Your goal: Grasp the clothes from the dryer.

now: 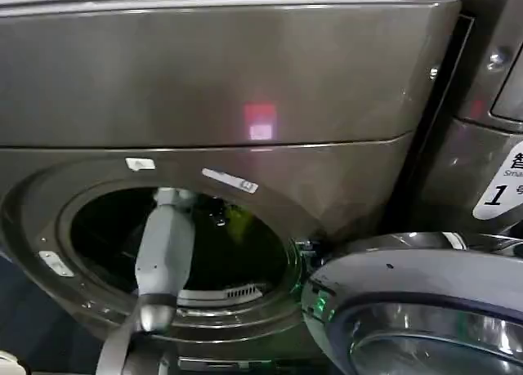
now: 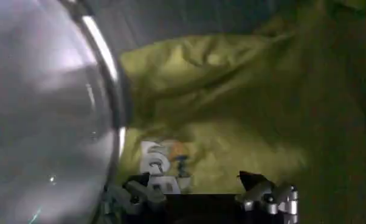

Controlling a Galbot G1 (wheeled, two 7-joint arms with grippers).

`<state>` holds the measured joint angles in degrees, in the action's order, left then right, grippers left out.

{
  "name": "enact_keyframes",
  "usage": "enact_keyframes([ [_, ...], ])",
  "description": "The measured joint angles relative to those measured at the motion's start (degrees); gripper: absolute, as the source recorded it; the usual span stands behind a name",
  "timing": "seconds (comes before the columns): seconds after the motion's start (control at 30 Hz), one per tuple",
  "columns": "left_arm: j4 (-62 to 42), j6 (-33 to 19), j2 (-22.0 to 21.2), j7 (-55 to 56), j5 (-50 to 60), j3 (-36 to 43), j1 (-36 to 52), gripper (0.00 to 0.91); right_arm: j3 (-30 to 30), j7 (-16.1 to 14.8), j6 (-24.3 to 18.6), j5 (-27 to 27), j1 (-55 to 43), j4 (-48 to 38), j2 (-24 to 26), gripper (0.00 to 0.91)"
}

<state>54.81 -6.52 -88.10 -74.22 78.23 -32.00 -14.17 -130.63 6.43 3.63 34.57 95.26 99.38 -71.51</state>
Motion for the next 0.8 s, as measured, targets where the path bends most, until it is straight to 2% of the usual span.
enact_keyframes([
  [0.8,-11.8,5.3,0.9,-1.3,-4.6,0.2,1.8,0.907,2.3,0.1,-0.6,-0.8,-0.7,0.9,-1.5,0.907],
])
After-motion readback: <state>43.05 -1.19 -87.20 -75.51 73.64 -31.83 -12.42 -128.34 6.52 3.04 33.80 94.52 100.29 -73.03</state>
